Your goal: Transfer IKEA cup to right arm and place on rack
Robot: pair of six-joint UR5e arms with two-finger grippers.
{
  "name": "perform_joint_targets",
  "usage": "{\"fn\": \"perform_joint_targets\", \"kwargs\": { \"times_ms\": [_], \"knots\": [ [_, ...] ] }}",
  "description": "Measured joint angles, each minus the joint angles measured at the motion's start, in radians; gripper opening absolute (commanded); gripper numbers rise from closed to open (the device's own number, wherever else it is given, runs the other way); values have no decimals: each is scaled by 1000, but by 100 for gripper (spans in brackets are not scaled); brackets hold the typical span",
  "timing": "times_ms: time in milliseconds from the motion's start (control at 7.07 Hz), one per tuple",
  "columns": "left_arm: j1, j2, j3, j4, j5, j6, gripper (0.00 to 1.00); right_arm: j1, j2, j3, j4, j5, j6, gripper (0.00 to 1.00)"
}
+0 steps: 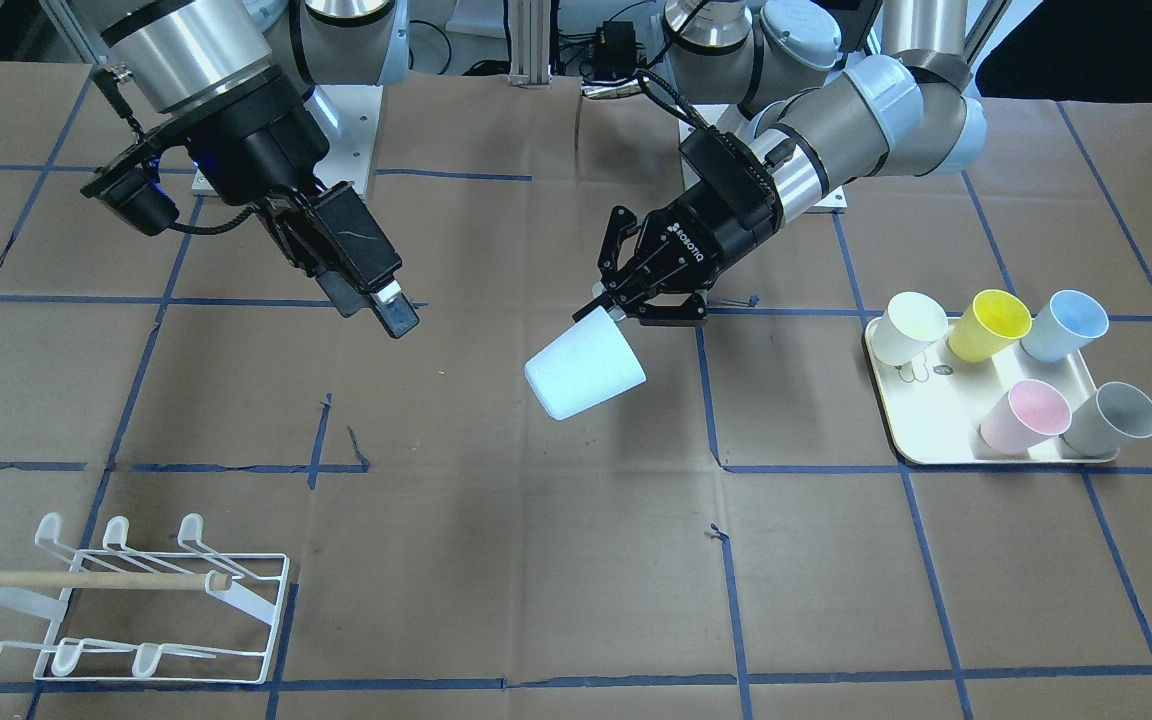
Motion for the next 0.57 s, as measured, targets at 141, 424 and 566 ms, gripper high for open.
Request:
{"fn": "perform_joint_targets", "kwargs": {
  "times_ms": [141,424,566],
  "knots": [
    [0,-20,-5,35,-14,-1,0,6,-1,61,-129,2,102,100],
    [-1,-77,1,168,-26,-84,0,30,-3,170,-309,2,254,100],
    [0,-91,2,224,-29,-130,0,43,-5,206,-341,2,287,100]
  ]
}}
